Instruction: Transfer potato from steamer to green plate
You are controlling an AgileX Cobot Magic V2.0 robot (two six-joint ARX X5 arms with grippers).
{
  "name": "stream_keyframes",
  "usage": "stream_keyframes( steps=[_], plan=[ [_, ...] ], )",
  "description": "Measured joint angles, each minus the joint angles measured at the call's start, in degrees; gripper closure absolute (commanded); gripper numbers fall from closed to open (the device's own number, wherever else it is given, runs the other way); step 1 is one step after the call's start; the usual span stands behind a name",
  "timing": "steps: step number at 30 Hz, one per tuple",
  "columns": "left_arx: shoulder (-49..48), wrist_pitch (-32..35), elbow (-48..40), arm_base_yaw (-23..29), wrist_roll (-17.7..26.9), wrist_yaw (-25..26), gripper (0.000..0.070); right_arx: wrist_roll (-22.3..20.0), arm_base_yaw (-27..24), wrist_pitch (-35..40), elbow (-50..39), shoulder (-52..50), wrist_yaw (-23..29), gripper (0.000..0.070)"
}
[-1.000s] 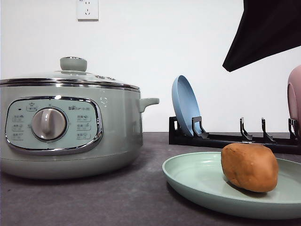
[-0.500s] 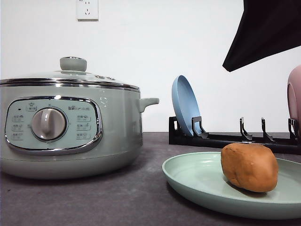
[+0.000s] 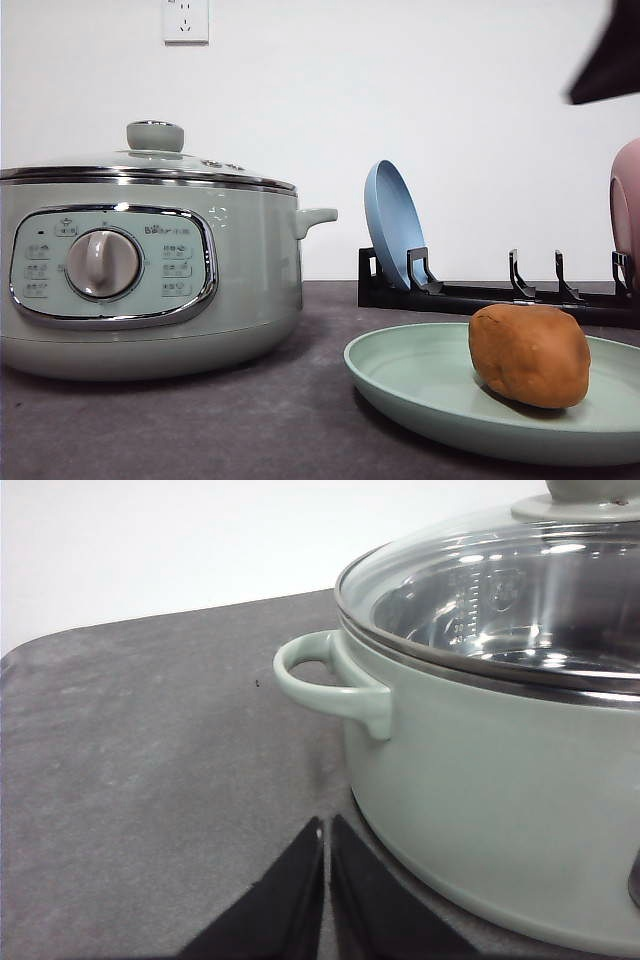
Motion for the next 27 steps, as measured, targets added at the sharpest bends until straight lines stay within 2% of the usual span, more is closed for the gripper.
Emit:
stream_keyframes(
  steps=[6,10,18,27],
  plan=[
    [0.0,0.0,0.0,0.0,0.0,0.0,0.0698,-0.5,-9.9,3.7,-9.0,-12.2,0.0,0.0700],
    [0.0,0.0,0.0,0.0,0.0,0.0,0.0698,-2.1,-13.4,4.8,-13.7,-19.4,0.0,0.0700],
    [0.0,0.0,0.0,0.0,0.0,0.0,0.0698,-5.1,-14.6,6.2,-21.2,-31.2,0.0,0.0700],
    [0.0,0.0,0.0,0.0,0.0,0.0,0.0698,-5.9,-14.6,6.0,-27.0,-36.3,-0.4,0.0700]
  ],
)
